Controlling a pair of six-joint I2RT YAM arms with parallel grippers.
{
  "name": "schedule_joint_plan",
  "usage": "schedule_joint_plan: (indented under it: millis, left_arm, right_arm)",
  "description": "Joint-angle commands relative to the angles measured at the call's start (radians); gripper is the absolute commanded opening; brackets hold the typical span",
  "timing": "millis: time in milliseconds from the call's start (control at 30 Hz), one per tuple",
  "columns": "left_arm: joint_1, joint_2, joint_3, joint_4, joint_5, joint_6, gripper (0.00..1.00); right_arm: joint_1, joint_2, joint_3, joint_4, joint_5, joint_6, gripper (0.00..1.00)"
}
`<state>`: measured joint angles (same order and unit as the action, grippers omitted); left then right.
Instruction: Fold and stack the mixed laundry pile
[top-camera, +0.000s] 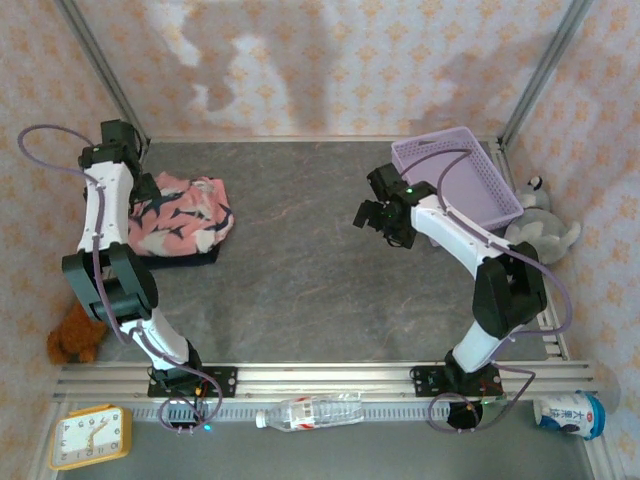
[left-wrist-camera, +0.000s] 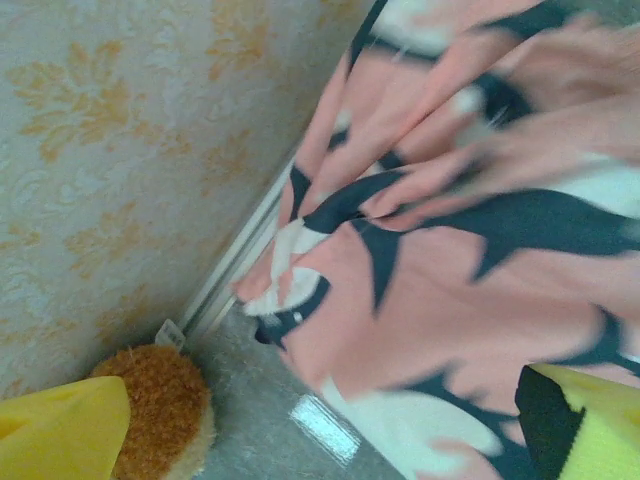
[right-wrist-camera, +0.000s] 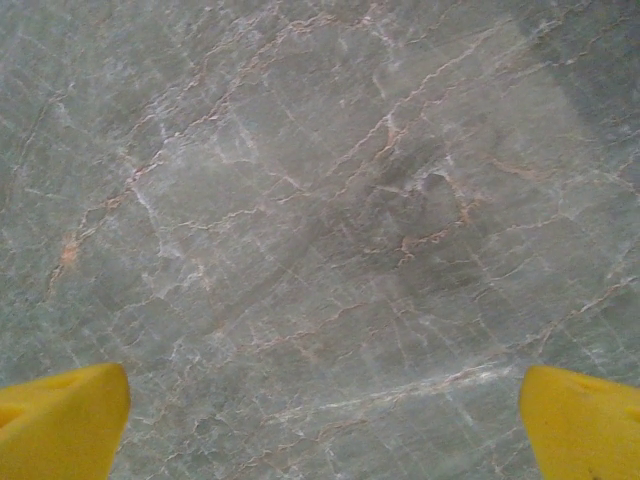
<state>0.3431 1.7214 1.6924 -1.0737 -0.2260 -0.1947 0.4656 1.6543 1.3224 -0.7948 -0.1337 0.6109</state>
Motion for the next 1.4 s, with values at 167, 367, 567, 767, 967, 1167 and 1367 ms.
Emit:
schedule_joint_plan:
  millis: [167,367,567,767,967,1167,1367]
  left_arm:
    - [-0.027,-0.112,-0.072,0.030,0.100,-0.051,1.00]
    - [-0.071,-0.212,-0.197,0.109,0.197,-0.073,1.00]
    - [-0.209,-0.341,-0.405,0.276,0.227,-0.087,1.00]
    - [-0.263,-0.420,-0.643,0.469,0.211,-0.116,1.00]
    - [-0.278,-0.360,-0.783,0.685,0.113,-0.073,1.00]
    - [-0.292,-0.337,-0.999,1.165,0.007,0.005,1.00]
    - [-0.376,-0.239,-1.064,1.442,-0.174,0.061,1.00]
  right_arm:
    - [-0.040,-0.081,-0.050,-0.022,0.043,-0.014,1.00]
    - [-0.096,-0.162,-0.120,-0.014,0.156,-0.079,1.00]
    - [-0.178,-0.245,-0.287,0.147,0.306,-0.306,1.00]
    - [-0.214,-0.280,-0.450,0.462,0.440,-0.579,1.00]
    - [-0.311,-0.228,-0.601,0.841,0.395,-0.675,1.00]
    - [-0.381,-0.150,-0.709,1.204,0.366,-0.672,1.00]
    - [-0.401,-0.137,-0.788,1.369,0.264,-0.669,1.00]
